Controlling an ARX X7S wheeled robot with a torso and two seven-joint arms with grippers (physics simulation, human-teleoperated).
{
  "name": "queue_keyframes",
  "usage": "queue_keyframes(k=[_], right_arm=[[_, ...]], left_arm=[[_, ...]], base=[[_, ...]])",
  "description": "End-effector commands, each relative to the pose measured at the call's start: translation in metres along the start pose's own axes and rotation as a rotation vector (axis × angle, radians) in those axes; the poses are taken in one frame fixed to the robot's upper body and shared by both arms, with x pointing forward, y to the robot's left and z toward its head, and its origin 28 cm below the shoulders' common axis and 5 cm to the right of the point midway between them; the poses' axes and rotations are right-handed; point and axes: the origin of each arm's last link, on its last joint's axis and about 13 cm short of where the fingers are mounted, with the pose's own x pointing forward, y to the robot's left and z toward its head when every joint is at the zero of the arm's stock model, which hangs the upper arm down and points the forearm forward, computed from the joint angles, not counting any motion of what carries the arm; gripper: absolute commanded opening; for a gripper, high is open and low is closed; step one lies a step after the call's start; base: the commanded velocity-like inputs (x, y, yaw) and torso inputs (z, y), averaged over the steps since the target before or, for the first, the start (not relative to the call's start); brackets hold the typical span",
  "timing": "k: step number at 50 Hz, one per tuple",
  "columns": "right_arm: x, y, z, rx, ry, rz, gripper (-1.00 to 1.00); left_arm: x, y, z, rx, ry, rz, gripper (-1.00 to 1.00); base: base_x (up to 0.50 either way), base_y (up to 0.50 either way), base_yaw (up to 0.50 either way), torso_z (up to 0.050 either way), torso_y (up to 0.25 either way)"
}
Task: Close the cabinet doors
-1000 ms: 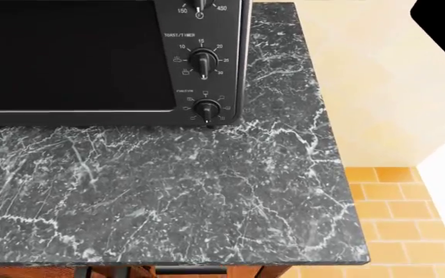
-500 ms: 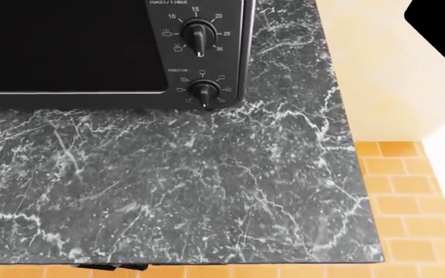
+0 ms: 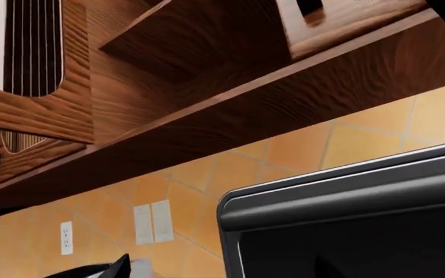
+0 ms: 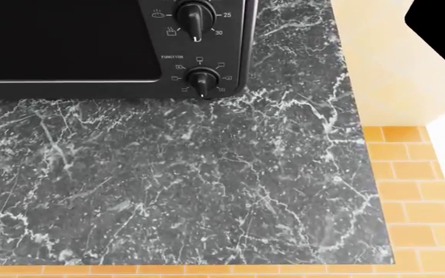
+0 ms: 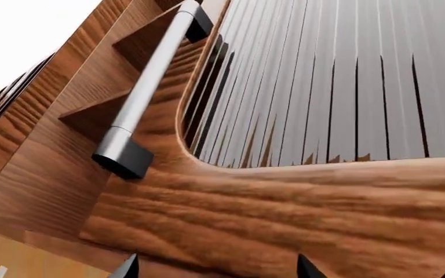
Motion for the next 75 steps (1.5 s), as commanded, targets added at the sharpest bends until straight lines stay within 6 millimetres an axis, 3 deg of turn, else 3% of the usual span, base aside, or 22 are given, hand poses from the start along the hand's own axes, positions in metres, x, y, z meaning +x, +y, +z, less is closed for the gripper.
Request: queue_keyframes(k=[1,7,14,20,25,29,32,38,42,44,45,46,48,49,50,51,54,61,75], right_arm=[[-0.054,-0.024,-0.064,0.097,0.372,-0.207,1.00],[-0.063,-0.052,-0.046,0.160,0.307,-0.314,1.00],[-0.075,-0.056,-0.017,0.207,0.225,-0.332,1.00],[-0.103,-0.053,-0.008,0.193,0.208,-0.321,1.00],[-0.115,-0.066,0.003,0.138,0.211,-0.363,1.00],[-0.133,-0.073,0.026,0.081,0.198,-0.404,1.00],[-0.153,-0.071,0.040,0.051,0.197,-0.432,1.00],[-0.222,-0.045,0.063,0.053,0.242,-0.528,1.00],[-0.268,-0.019,0.079,0.068,0.280,-0.611,1.00],[-0.279,-0.012,0.083,0.075,0.295,-0.646,1.00],[-0.273,-0.015,0.081,0.078,0.300,-0.652,1.00],[-0.273,-0.015,0.081,0.074,0.316,-0.677,1.00],[-0.273,-0.015,0.082,0.071,0.333,-0.710,1.00],[-0.273,-0.015,0.082,0.062,0.351,-0.737,1.00],[-0.273,-0.015,0.082,0.058,0.352,-0.749,1.00],[-0.273,-0.015,0.082,0.058,0.353,-0.761,1.00],[-0.273,-0.014,0.082,0.041,0.371,-0.821,1.00],[-0.274,-0.014,0.083,0.021,0.412,-0.816,1.00],[-0.273,-0.014,0.082,0.035,0.402,-0.782,1.00]], left_arm=[[0.001,-0.003,-0.002,-0.015,0.003,0.001,1.00],[0.003,-0.010,-0.007,-0.030,0.010,-0.017,1.00],[0.008,-0.015,-0.011,-0.043,0.009,-0.030,1.00],[0.015,-0.024,-0.015,-0.075,0.009,-0.055,1.00],[0.023,-0.039,-0.020,-0.121,0.010,-0.095,1.00],[0.031,-0.058,-0.023,-0.176,0.013,-0.140,1.00],[0.035,-0.068,-0.023,-0.213,0.011,-0.164,1.00],[0.040,-0.093,-0.019,-0.297,0.011,-0.240,1.00],[0.043,-0.093,-0.015,-0.374,-0.007,-0.297,1.00],[0.045,-0.092,-0.018,-0.399,-0.007,-0.324,1.00],[0.035,-0.085,-0.023,-0.307,0.103,-0.331,1.00],[0.025,-0.083,-0.035,-0.205,0.097,-0.369,1.00],[0.010,-0.100,-0.054,-0.216,0.282,-0.458,1.00],[0.013,-0.116,-0.054,-0.334,0.260,-0.504,1.00],[0.026,-0.132,-0.047,-0.480,0.154,-0.434,1.00],[0.045,-0.139,-0.038,-0.528,0.020,-0.403,1.00],[0.048,-0.149,-0.039,-0.577,-0.004,-0.433,1.00],[0.048,-0.154,-0.039,-0.606,-0.005,-0.457,1.00],[0.047,-0.145,-0.032,-0.576,-0.021,-0.440,1.00]], base=[[0.00,0.00,0.00,0.000,-0.012],[0.00,0.00,0.00,0.000,-0.010],[0.00,0.00,0.00,0.000,-0.006],[0.00,0.00,0.00,0.000,-0.002],[0.00,0.00,0.00,0.000,-0.002],[0.00,0.00,0.00,0.000,0.000],[0.00,0.00,0.00,0.000,0.000],[0.00,0.00,0.00,0.000,0.000],[0.00,0.00,0.00,-0.017,0.183],[0.00,0.00,0.00,-0.021,0.250],[0.00,0.00,0.00,-0.021,0.250],[0.00,0.00,0.00,-0.021,0.250],[0.00,0.00,0.00,-0.021,0.250],[0.00,0.00,0.00,-0.021,0.250],[0.00,0.00,0.00,-0.022,0.250],[0.00,0.00,0.00,-0.021,0.250],[0.00,0.00,0.00,-0.021,0.250],[0.00,0.00,0.00,-0.021,0.250],[0.00,0.00,0.00,-0.015,0.250]])
